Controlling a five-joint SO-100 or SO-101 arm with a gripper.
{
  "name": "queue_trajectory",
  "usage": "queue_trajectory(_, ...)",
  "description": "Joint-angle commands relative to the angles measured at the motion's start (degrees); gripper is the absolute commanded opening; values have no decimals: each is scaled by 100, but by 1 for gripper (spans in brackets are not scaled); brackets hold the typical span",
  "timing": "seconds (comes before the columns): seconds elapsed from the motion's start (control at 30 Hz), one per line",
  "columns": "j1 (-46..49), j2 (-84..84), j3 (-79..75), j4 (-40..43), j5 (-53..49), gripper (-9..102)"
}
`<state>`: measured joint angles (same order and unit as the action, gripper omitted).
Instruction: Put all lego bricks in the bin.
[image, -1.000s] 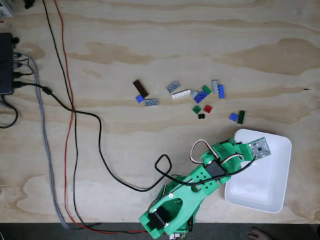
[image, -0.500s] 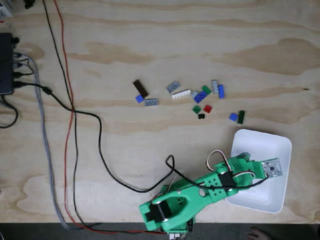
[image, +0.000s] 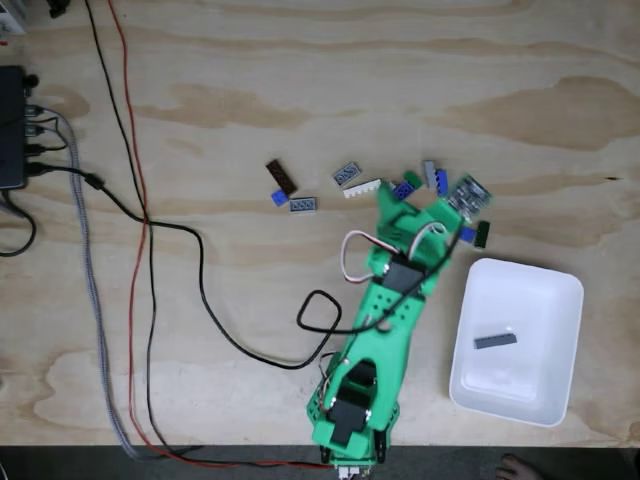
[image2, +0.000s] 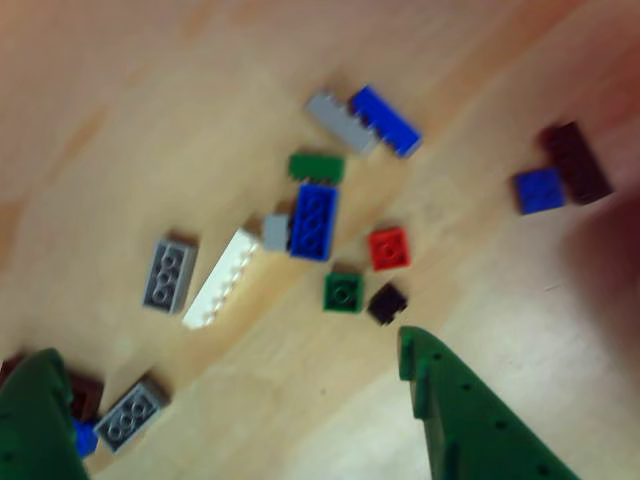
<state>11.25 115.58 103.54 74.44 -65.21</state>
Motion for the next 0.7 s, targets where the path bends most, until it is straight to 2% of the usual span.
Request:
queue_trajectory(0.0,-2101,-2074,-773,-773,1345,36)
queue_trajectory(0.03,-2285,-2355,-765,-923,1397,36)
queue_trajectory(0.13,-2760,-3498,-1582,-571,817,37)
queue_trajectory(0.37,-2856,-5247,-4570,738,-940,36)
queue_trajectory(0.5,-2777,-5625,-5001,615,-1538,36)
queue_trajectory(0.67,-2646,-6082,-5124,44,-2250,35)
